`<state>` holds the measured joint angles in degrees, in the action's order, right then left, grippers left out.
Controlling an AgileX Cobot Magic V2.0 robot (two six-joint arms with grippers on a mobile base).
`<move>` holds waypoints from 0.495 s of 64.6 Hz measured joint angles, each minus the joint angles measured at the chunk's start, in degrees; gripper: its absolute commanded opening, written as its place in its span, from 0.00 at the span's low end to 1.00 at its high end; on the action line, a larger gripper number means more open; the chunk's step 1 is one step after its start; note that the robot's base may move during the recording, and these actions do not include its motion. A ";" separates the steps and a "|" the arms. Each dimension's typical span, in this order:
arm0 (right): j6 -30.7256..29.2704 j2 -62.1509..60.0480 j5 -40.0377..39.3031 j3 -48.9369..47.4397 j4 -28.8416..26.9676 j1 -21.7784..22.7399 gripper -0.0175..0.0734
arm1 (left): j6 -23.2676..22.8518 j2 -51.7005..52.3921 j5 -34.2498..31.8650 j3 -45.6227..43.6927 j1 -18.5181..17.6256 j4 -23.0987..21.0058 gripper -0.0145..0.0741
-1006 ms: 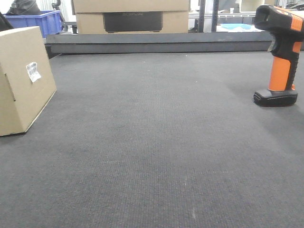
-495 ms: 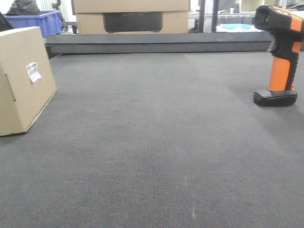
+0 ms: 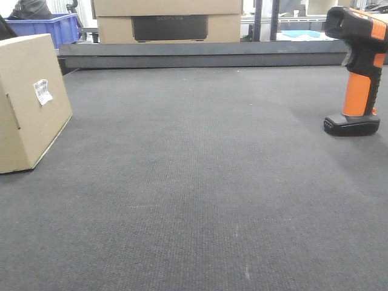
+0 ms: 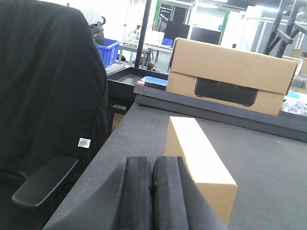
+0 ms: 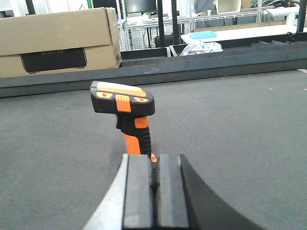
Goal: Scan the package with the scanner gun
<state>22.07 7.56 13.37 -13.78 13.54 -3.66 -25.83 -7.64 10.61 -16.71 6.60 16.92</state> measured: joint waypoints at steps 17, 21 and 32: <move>-0.81 -1.96 -2.56 0.29 -7.81 -0.47 0.01 | 0.00 0.00 0.00 0.00 0.00 0.00 0.04; -6.26 -4.90 -3.41 1.67 -8.93 -0.46 0.01 | 0.00 0.00 0.00 0.00 0.00 0.00 0.04; -19.40 -7.36 -4.81 8.10 -12.80 -0.46 0.01 | 0.00 0.12 -0.13 0.00 0.00 0.00 0.04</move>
<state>2.67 0.20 8.56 -5.68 0.74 -4.12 -25.83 -7.52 10.48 -16.71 6.60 16.92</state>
